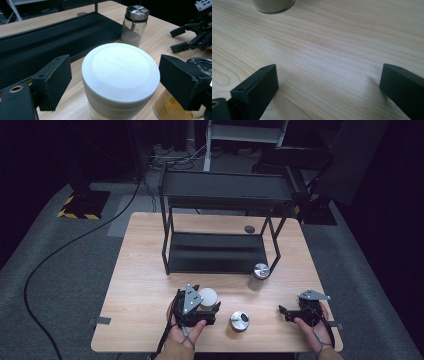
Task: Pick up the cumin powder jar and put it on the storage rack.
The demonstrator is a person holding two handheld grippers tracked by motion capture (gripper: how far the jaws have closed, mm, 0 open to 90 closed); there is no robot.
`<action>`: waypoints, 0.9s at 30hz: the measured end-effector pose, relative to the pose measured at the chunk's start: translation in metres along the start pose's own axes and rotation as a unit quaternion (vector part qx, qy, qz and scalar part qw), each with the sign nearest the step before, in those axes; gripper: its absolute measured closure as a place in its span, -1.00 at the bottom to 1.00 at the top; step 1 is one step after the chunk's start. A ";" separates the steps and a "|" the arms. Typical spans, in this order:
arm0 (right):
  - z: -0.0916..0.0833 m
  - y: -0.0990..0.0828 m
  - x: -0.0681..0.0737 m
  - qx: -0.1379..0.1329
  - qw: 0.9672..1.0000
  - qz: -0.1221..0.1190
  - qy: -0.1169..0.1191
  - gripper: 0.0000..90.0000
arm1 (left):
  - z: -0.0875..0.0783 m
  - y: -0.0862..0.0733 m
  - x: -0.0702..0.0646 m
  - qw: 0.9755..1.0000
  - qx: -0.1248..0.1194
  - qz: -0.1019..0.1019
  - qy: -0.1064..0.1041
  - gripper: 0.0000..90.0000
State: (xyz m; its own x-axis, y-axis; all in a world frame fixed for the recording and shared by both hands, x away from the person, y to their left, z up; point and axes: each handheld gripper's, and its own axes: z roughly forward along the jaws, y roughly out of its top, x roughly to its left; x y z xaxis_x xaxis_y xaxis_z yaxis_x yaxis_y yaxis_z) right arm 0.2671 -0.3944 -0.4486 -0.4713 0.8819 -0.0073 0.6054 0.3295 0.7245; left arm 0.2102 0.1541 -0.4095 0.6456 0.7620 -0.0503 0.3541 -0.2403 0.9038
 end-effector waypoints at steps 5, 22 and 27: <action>0.000 0.000 0.000 0.000 1.000 0.000 0.001 -0.95 | 0.000 -0.001 0.000 1.000 0.004 0.003 -0.002 -0.57; 0.000 0.000 -0.001 0.000 1.000 -0.001 0.001 -0.95 | 0.003 0.001 -0.005 1.000 0.022 0.016 0.007 -0.26; 0.000 0.000 -0.001 0.000 1.000 -0.001 0.001 -0.95 | 0.003 0.005 -0.002 1.000 0.026 0.015 0.006 -0.26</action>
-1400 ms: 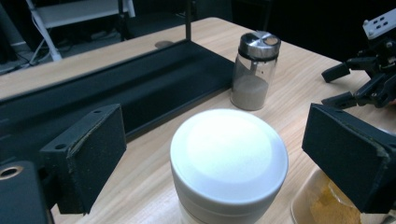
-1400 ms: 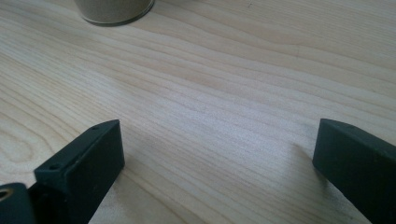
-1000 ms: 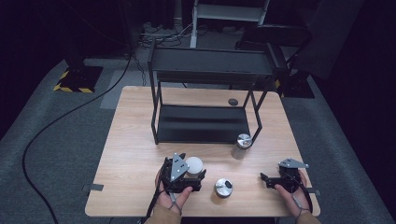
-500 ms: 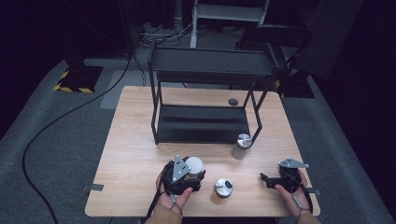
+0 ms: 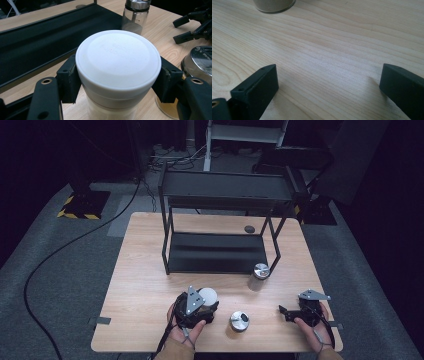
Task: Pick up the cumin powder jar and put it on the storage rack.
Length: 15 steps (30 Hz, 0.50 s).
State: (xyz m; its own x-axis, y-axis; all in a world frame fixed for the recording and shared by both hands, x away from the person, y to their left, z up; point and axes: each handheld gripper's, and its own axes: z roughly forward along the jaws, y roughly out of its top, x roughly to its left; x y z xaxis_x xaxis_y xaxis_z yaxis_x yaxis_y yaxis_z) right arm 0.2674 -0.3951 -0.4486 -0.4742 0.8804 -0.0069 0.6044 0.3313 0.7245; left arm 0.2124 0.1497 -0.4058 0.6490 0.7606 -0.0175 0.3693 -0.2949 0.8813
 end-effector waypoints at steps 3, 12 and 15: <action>0.000 0.000 0.000 0.000 1.000 0.000 0.000 -0.95 | -0.001 0.003 0.003 1.000 0.001 0.000 -0.002 -0.26; -0.001 -0.001 0.000 0.000 1.000 -0.001 0.001 -0.95 | -0.004 0.017 0.014 1.000 -0.004 0.004 0.002 -0.26; -0.001 -0.001 0.000 0.000 1.000 -0.001 0.001 -0.95 | -0.006 0.022 0.019 1.000 -0.007 0.005 0.004 -0.26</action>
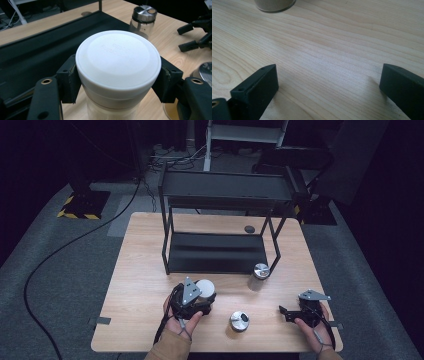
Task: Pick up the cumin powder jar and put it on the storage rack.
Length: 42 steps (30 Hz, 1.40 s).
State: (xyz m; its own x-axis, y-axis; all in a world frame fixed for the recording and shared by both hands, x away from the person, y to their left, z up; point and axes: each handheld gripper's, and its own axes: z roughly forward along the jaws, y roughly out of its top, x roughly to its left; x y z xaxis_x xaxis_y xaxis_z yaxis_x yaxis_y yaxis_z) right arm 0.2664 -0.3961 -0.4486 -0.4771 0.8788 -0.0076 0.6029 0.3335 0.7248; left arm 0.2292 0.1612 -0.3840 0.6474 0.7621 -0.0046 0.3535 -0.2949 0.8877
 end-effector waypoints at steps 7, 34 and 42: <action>0.000 0.000 0.000 0.000 1.000 0.000 0.000 -0.95 | -0.004 0.010 0.010 1.000 -0.006 0.007 0.009 -0.26; 0.000 0.000 -0.001 0.000 1.000 -0.002 0.002 -0.95 | -0.003 0.048 0.052 1.000 -0.007 0.017 0.021 -0.26; 0.000 0.000 -0.001 0.000 1.000 -0.002 0.002 -0.95 | 0.005 0.057 0.065 1.000 -0.009 0.012 0.021 -0.26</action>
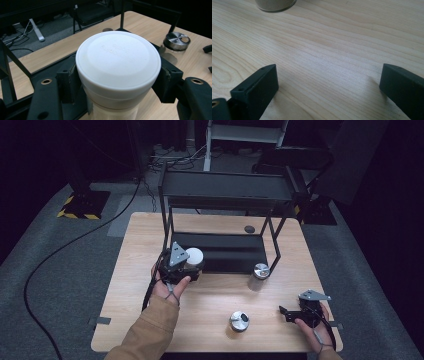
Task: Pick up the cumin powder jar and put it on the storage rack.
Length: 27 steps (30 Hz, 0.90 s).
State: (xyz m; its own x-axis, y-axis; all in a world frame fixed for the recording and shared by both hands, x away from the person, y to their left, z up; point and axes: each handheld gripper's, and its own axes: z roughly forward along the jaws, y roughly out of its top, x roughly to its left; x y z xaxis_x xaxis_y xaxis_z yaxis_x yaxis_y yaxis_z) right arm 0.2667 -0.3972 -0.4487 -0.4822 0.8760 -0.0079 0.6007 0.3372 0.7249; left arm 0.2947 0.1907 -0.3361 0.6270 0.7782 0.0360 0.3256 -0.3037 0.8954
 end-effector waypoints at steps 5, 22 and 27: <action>0.000 0.000 0.000 0.000 1.000 0.000 0.000 -0.95 | 0.009 0.006 0.007 1.000 0.004 -0.002 0.000 -0.26; 0.000 0.000 0.000 0.000 1.000 0.000 0.000 -0.95 | 0.044 0.016 0.022 1.000 0.018 -0.001 0.025 -0.26; 0.000 0.000 0.000 0.000 1.000 0.000 0.000 -0.95 | 0.056 0.014 0.022 0.999 0.023 0.003 0.038 -0.27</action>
State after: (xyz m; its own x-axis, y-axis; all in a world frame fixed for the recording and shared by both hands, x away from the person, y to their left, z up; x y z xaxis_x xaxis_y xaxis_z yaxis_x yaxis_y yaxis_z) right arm 0.2666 -0.3972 -0.4487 -0.4824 0.8759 -0.0078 0.6004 0.3371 0.7252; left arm 0.3533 0.1726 -0.3475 0.5745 0.8149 0.0768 0.3547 -0.3324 0.8739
